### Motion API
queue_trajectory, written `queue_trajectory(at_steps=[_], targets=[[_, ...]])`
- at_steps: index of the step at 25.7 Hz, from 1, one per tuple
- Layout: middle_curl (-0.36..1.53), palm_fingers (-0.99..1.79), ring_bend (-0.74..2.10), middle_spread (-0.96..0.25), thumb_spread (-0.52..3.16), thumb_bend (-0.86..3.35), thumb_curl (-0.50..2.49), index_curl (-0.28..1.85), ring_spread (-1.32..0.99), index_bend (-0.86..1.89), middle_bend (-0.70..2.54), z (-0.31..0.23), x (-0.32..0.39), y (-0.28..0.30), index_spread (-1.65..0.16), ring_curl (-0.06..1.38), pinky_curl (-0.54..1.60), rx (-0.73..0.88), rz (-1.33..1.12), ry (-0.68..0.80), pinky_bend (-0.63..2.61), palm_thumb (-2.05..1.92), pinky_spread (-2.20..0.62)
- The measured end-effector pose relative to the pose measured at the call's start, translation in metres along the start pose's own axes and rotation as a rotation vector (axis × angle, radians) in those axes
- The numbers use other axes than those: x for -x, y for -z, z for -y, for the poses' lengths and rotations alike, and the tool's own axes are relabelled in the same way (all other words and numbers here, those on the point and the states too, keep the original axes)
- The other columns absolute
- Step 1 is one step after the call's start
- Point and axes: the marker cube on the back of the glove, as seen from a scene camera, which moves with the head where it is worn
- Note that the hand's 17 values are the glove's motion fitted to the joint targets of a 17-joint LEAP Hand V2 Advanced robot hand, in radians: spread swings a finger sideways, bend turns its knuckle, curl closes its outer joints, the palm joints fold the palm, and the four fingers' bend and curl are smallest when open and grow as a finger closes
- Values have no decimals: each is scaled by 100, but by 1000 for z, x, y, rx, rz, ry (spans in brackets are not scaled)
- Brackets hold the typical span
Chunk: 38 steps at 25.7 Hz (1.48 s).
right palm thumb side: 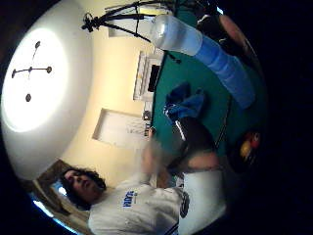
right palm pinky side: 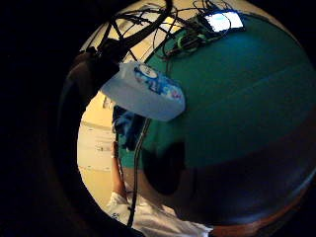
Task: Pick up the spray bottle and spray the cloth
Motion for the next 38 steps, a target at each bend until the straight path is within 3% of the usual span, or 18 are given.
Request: queue_trajectory(at_steps=[19,38], targets=[[39,75,43,-15,98,-3,38,23,-12,11,25,62,-12,-27,-35,34,35,-10,208,-76,21,83,13],[40,78,50,-17,88,-4,35,19,-15,8,26,103,-10,-51,-35,36,35,-96,203,19,20,69,6]])
